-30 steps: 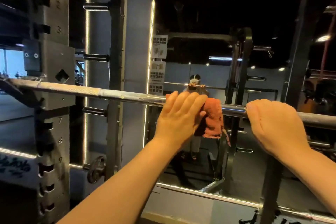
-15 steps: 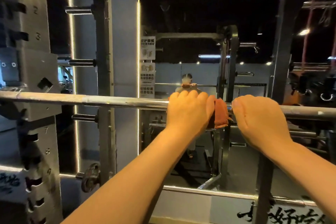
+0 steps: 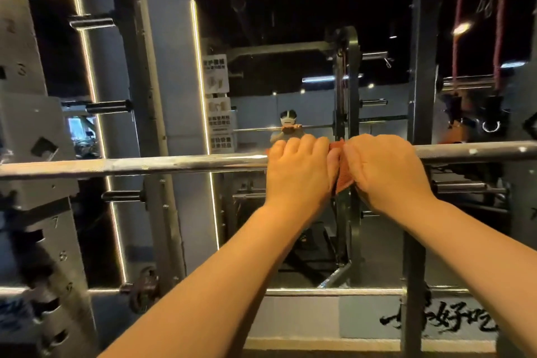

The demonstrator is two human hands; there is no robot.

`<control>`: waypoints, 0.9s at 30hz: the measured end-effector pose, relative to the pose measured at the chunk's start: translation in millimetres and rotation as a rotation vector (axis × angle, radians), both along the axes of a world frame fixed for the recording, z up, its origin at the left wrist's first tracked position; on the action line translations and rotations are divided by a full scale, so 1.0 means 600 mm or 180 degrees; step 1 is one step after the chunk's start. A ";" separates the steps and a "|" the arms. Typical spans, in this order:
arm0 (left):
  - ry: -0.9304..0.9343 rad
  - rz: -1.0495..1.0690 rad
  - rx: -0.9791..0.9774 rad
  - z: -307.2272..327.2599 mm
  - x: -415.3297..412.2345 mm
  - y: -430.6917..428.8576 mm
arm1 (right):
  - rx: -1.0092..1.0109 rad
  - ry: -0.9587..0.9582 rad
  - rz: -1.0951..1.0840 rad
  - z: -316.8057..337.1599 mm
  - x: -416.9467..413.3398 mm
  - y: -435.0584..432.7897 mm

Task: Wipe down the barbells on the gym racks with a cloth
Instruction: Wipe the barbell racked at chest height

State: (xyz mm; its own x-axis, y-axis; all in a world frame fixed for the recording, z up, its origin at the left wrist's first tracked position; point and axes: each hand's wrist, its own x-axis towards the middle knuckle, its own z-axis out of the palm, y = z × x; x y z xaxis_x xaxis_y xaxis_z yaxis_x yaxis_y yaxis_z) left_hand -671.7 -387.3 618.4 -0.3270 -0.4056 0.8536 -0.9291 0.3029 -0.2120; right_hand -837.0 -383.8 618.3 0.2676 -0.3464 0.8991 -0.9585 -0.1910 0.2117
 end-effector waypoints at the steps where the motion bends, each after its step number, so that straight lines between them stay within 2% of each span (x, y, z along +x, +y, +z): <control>1: 0.0012 -0.0170 -0.0069 -0.005 0.006 -0.003 | 0.0078 -0.0048 0.0078 0.001 -0.002 0.001; 5: -0.0388 -0.0318 -0.0241 -0.026 0.097 -0.017 | 0.0169 0.0047 0.0113 0.002 -0.005 0.006; 10: -0.0084 0.0119 -0.0437 -0.056 0.185 -0.035 | 0.0207 -0.0035 0.0258 0.003 0.002 0.018; 14: 0.0103 0.0364 -0.0590 -0.062 0.170 -0.046 | 0.0226 0.0144 0.0325 0.004 -0.007 0.015; 17: -0.0035 0.0418 -0.0602 -0.058 0.134 -0.040 | 0.0634 0.0130 0.0443 0.020 -0.015 0.015; 20: -0.0445 0.0292 -0.0463 -0.033 0.084 -0.022 | 0.0996 0.0590 0.0283 0.036 -0.015 0.025; 22: -0.0616 0.0266 -0.0328 -0.019 0.056 -0.012 | 0.1198 0.0666 0.0305 0.043 -0.021 0.035; 27: -0.0632 0.0018 -0.0457 -0.022 0.117 -0.012 | 0.1747 0.0823 0.0355 0.063 -0.051 0.042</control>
